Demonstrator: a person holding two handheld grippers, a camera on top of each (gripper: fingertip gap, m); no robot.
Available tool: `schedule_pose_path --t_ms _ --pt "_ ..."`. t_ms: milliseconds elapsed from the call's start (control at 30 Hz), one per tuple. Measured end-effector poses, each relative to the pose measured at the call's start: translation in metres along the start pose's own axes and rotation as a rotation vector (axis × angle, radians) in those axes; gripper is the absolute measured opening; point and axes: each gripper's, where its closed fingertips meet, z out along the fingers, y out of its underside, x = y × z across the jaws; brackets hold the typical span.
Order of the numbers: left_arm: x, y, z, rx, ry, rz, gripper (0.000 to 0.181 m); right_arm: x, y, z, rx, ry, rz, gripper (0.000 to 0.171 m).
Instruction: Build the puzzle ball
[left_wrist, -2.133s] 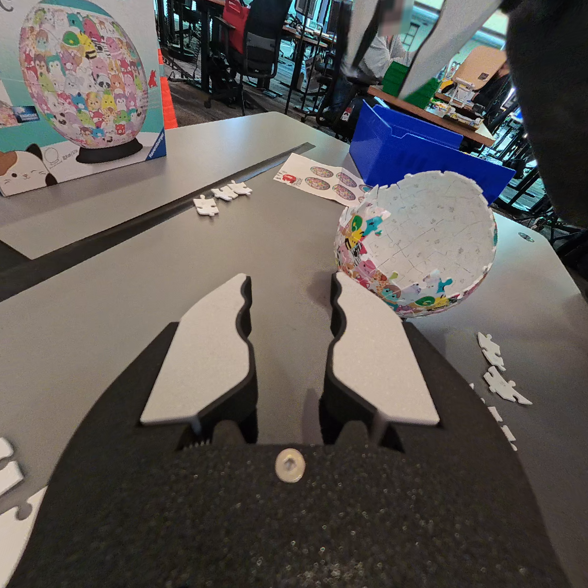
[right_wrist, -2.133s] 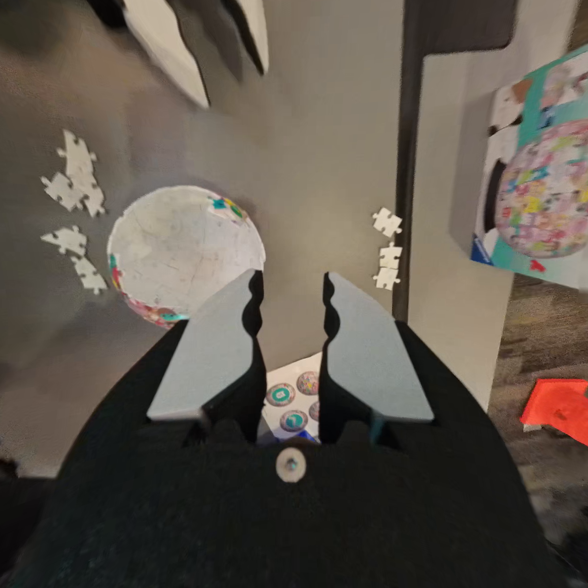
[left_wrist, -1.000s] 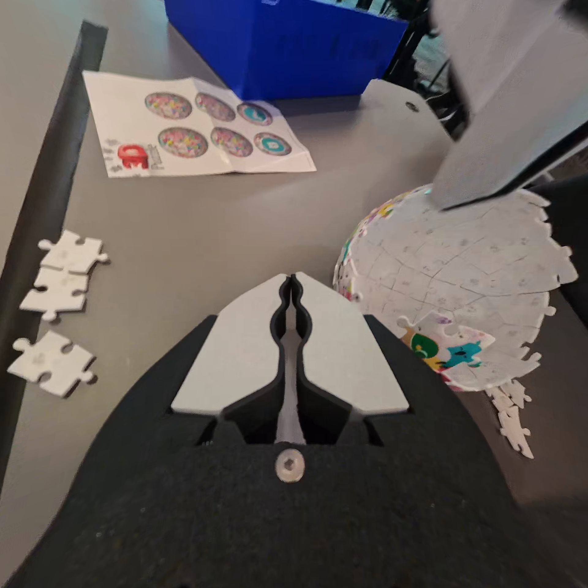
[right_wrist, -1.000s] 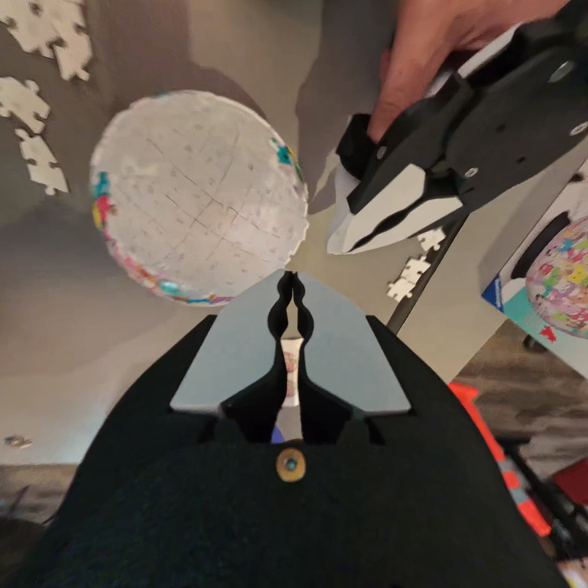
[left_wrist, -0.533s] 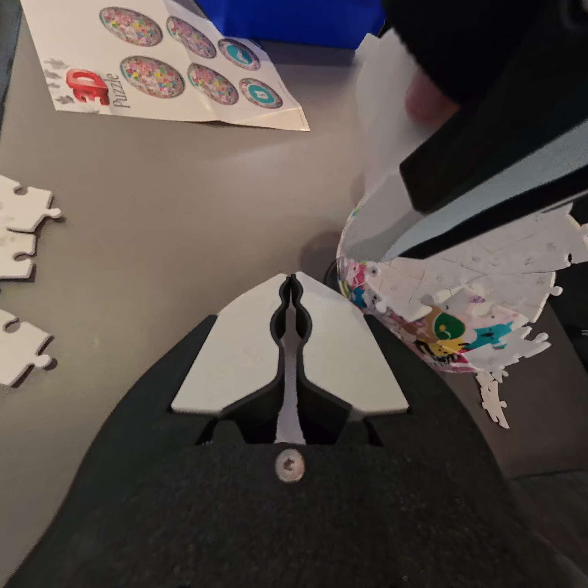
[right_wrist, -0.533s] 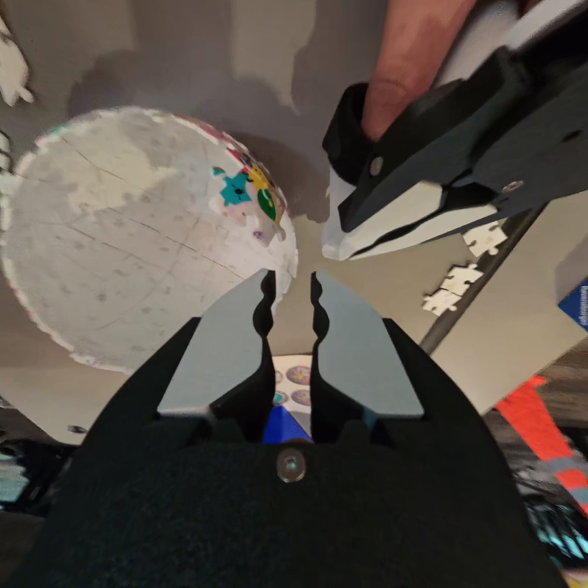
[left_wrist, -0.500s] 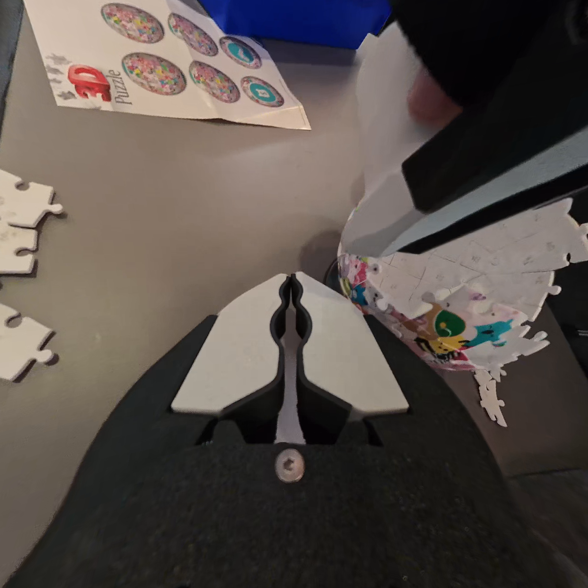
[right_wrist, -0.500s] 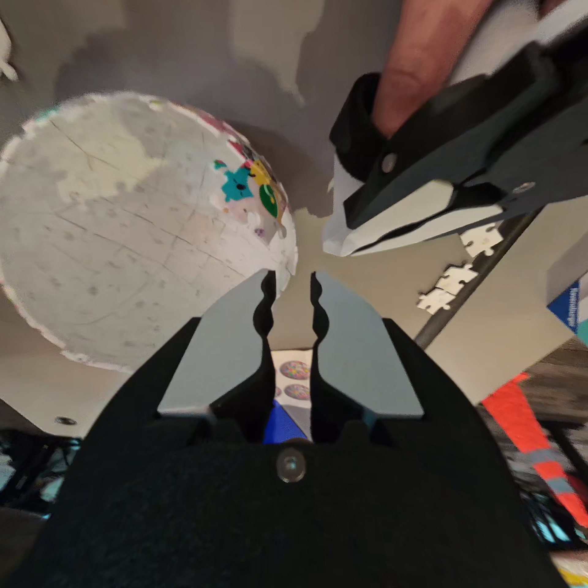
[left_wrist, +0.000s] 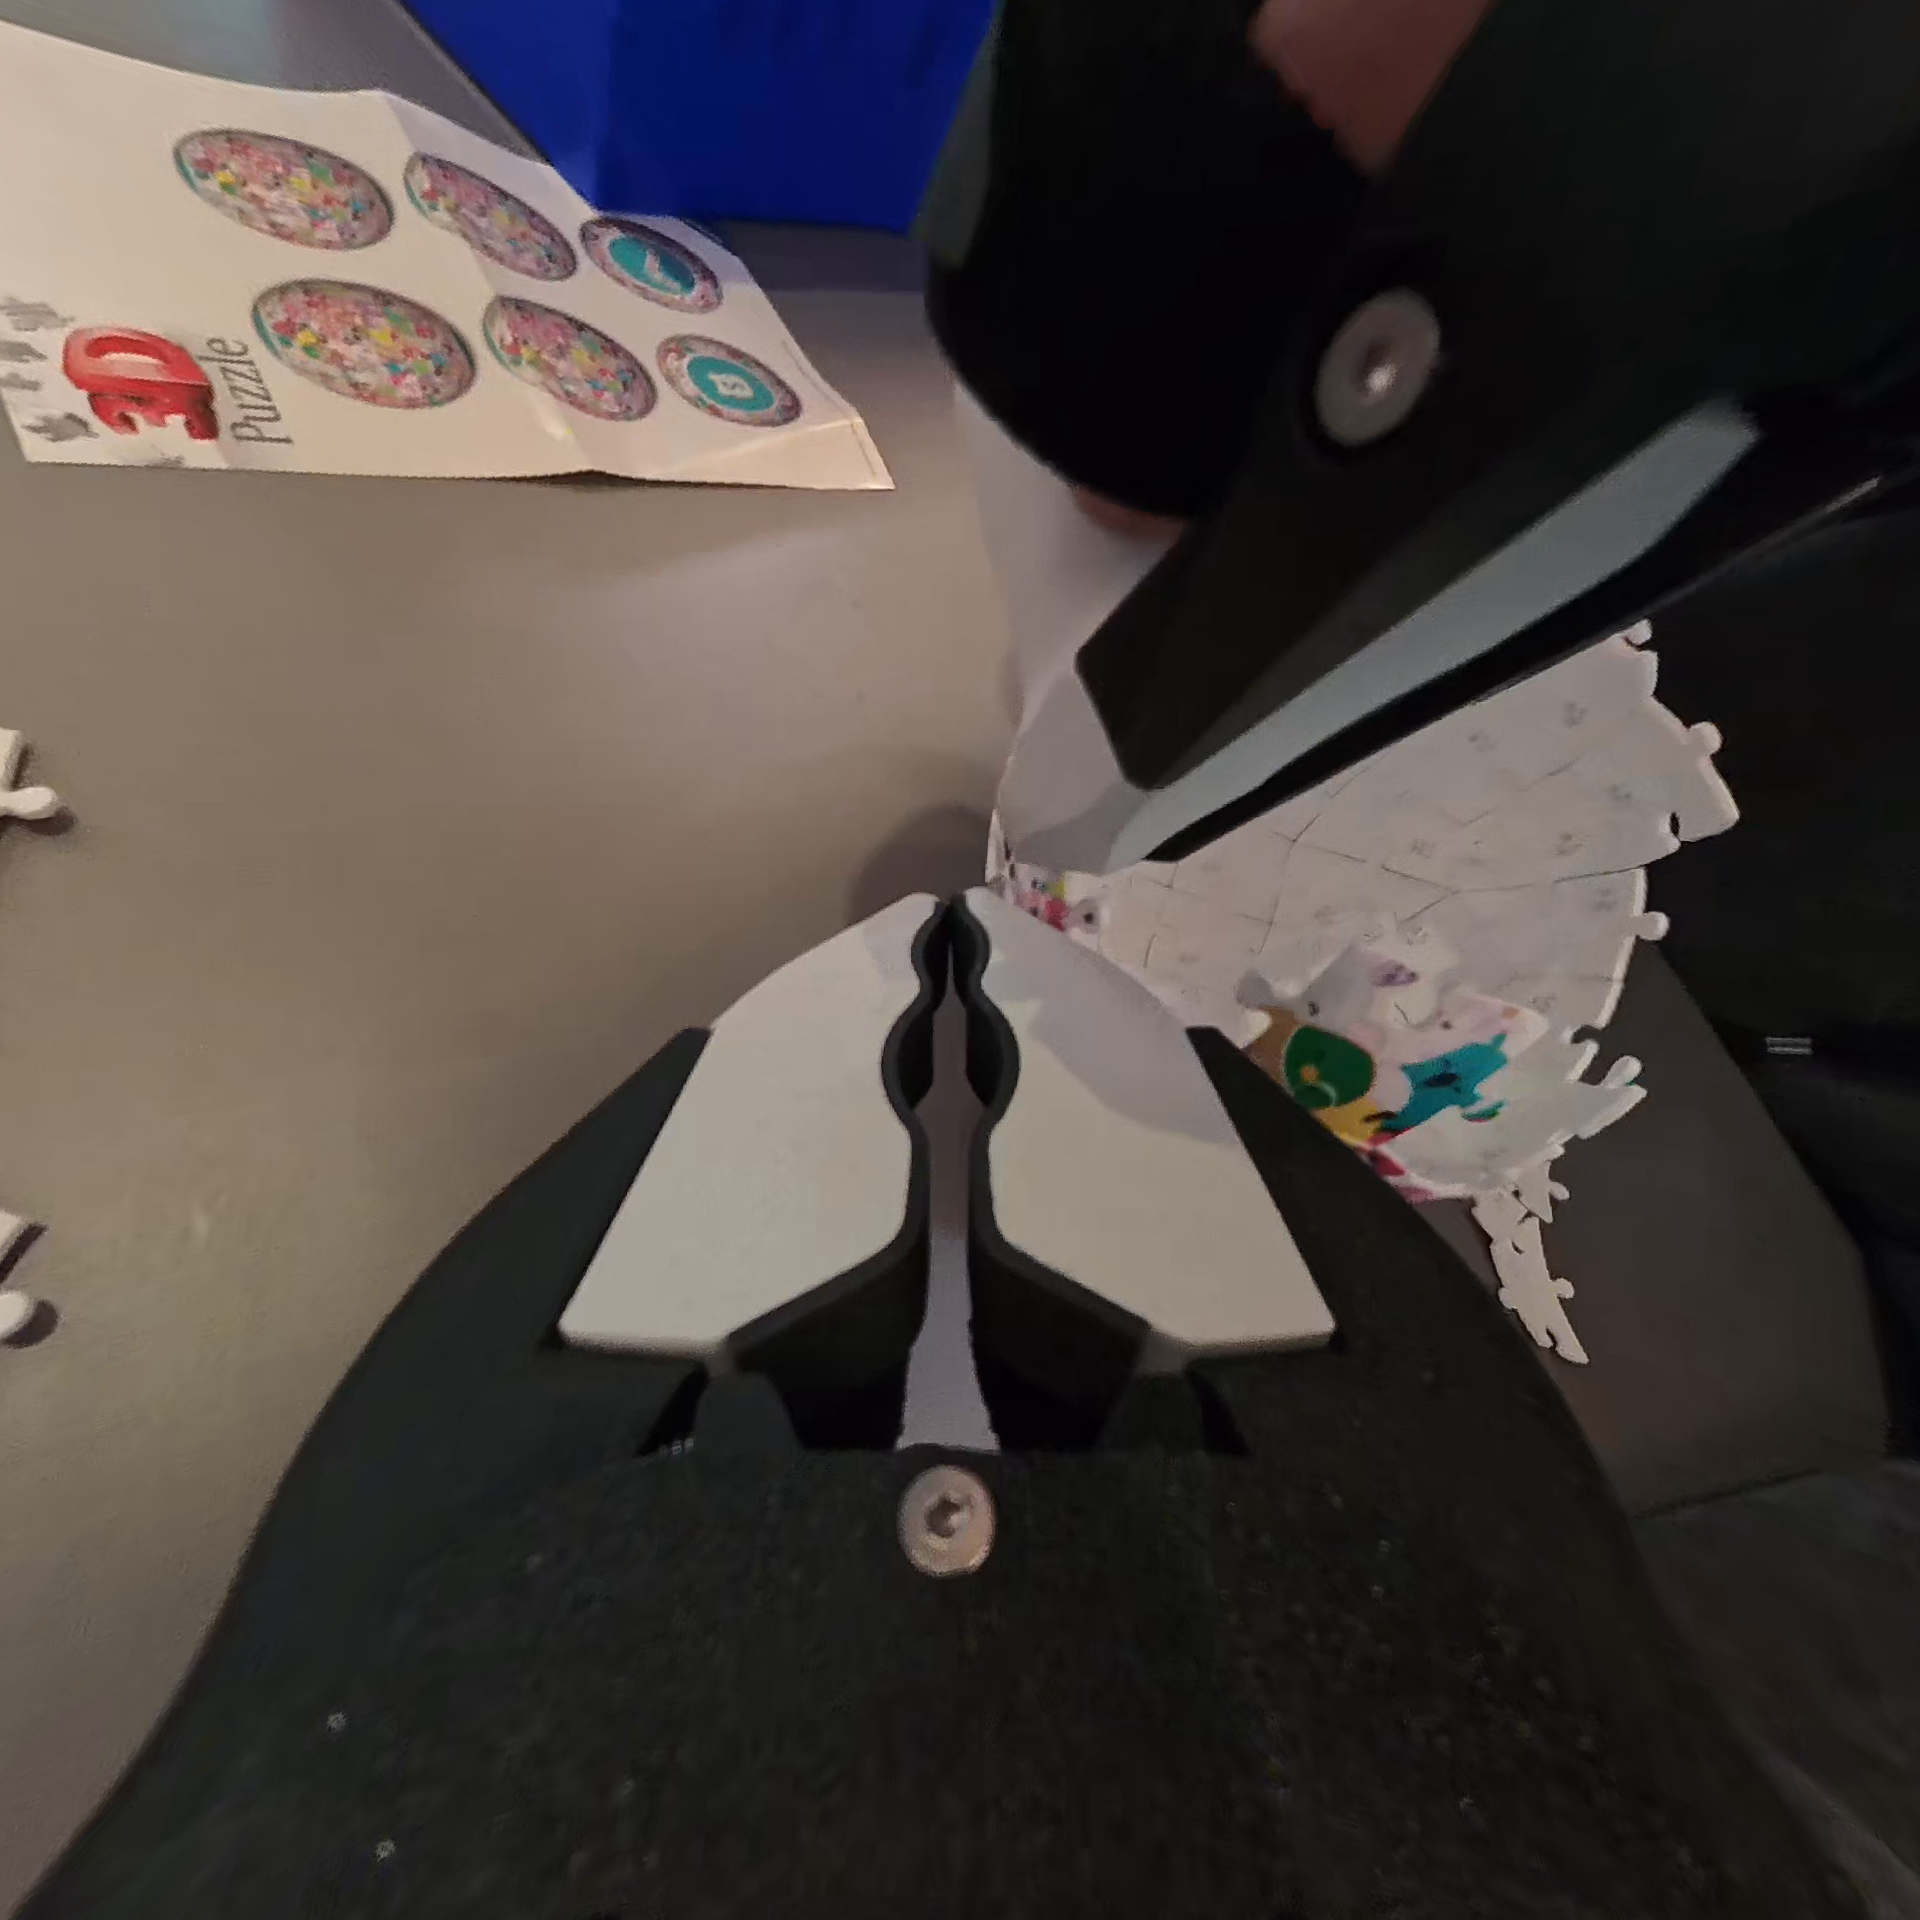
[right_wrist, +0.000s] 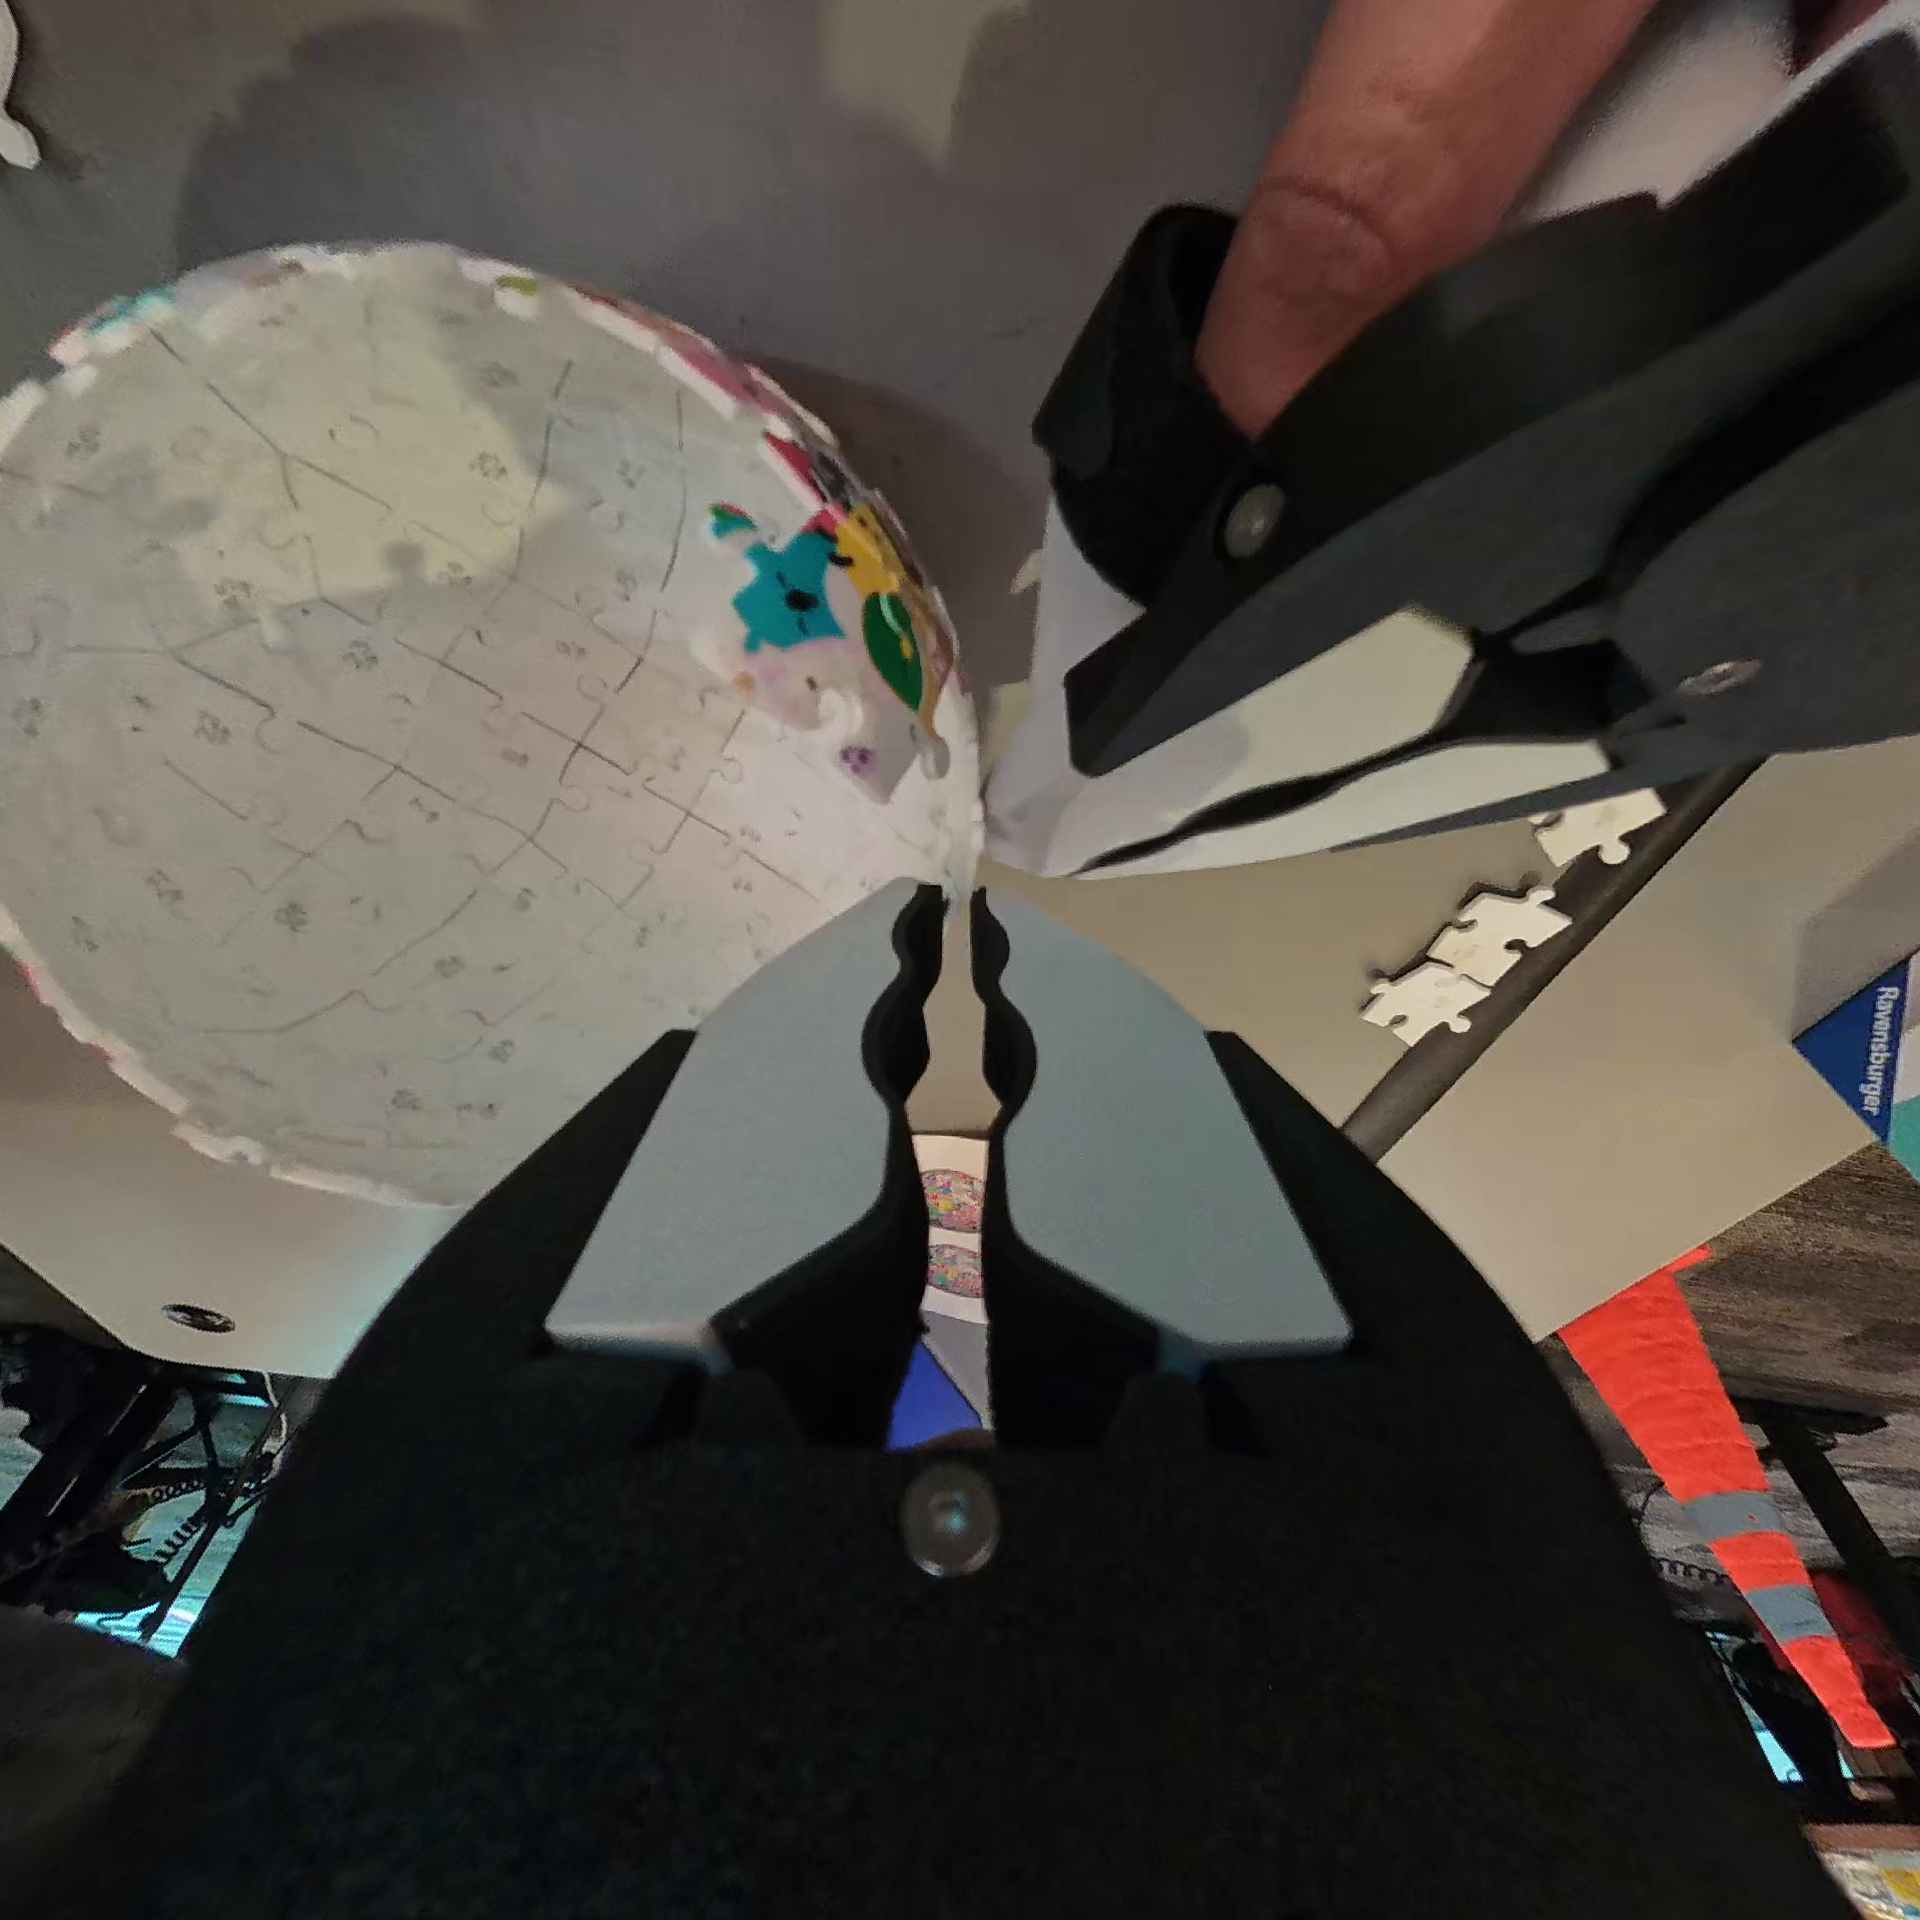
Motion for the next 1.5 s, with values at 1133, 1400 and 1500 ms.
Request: schedule_pose_path --t_ms 1133,1400,1500 --pt "-0.006 0.019 0.011 -0.126 0.044 -0.166 0.0 0.019 -0.002 0.014 -0.082 0.191 0.018 0.05" --pt "-0.006 0.022 0.013 -0.152 0.038 -0.161 0.0 0.02 -0.001 0.011 -0.083 0.211 -0.002 0.047" --pt "-0.006 0.022 0.013 -0.156 0.038 -0.163 0.0 0.019 -0.001 0.008 -0.072 0.203 -0.001 0.049"
